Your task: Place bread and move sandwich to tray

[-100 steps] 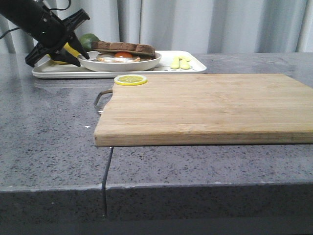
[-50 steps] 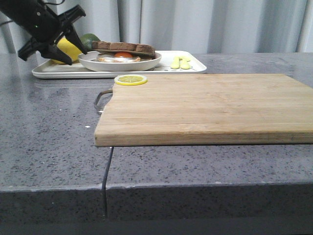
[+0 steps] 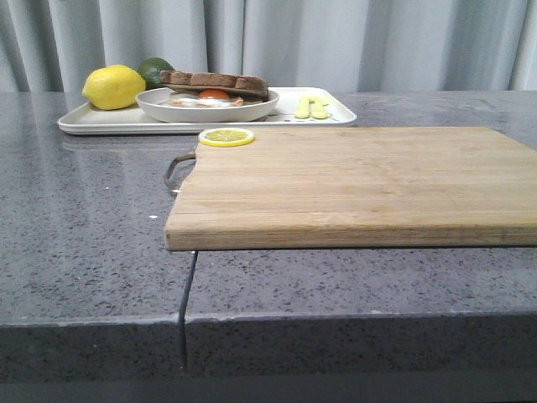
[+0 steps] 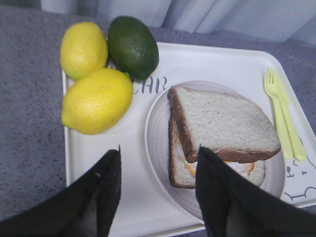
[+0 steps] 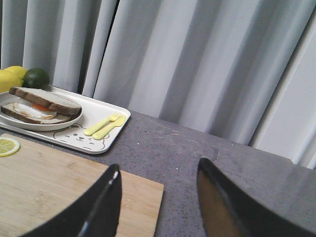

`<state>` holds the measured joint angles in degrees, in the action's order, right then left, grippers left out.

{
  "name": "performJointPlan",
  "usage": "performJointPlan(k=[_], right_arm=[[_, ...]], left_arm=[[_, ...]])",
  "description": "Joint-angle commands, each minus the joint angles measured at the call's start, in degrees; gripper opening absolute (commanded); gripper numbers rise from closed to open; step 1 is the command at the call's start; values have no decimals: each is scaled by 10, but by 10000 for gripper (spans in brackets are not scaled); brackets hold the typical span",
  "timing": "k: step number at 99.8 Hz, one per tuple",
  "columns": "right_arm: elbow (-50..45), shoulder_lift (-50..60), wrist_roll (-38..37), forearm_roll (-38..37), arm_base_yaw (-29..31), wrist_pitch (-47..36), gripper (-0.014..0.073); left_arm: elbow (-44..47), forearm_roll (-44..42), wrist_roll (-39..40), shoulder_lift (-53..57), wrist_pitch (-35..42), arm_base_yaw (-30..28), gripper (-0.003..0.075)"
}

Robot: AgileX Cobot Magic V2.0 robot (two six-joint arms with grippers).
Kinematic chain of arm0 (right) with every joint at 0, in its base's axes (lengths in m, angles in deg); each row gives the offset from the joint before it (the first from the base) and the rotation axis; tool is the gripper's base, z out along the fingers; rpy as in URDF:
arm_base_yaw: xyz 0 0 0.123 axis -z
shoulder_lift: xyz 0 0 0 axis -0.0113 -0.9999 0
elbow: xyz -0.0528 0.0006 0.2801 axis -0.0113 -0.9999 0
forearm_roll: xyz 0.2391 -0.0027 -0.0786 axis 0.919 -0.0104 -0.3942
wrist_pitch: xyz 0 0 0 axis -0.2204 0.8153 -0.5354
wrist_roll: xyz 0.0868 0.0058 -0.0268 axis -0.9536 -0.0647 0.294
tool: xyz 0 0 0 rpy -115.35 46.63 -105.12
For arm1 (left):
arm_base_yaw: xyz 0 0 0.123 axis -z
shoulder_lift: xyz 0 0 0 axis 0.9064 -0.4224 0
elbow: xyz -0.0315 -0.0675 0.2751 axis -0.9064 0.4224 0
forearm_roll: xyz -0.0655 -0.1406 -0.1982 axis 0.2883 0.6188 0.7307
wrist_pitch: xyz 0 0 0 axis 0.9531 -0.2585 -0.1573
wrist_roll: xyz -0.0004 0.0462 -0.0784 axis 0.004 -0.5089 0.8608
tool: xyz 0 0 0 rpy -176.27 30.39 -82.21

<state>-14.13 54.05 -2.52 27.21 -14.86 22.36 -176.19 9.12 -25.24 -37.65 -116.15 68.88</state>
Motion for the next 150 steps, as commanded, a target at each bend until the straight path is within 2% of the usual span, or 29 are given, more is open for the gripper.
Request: performJointPlan(k=[1,34,52,65,79,105,114,139,150], right_arm=[[16,-3,2,-1,3,-44,372],[16,-3,2,-1,3,-41,372],[7,-2,2,-1,3,-38,369],[-20,27,2,-1,3,-50,325],[-48,89,2,-1,3,-40,304],[-85,192,2,-1,3,40,304],[-87,189,2,-1,3,40,304],[-92,189,2,-1,3,46,304],[-92,189,2,-1,3,41,269]], left_arm=[[24,-21,-2,87,52,12,326],[337,-57,-2,348,285,48,326],[507,-56,-2,497,352,48,326],[611,-56,-2,612,398,48,326],[697,-56,-2,733,403,48,326],[820,-58,-2,905,382,48,326],[854,-60,-2,952,382,48,326],[905,-60,-2,1000,382,48,323],[912,-60,-2,1000,382,48,295]])
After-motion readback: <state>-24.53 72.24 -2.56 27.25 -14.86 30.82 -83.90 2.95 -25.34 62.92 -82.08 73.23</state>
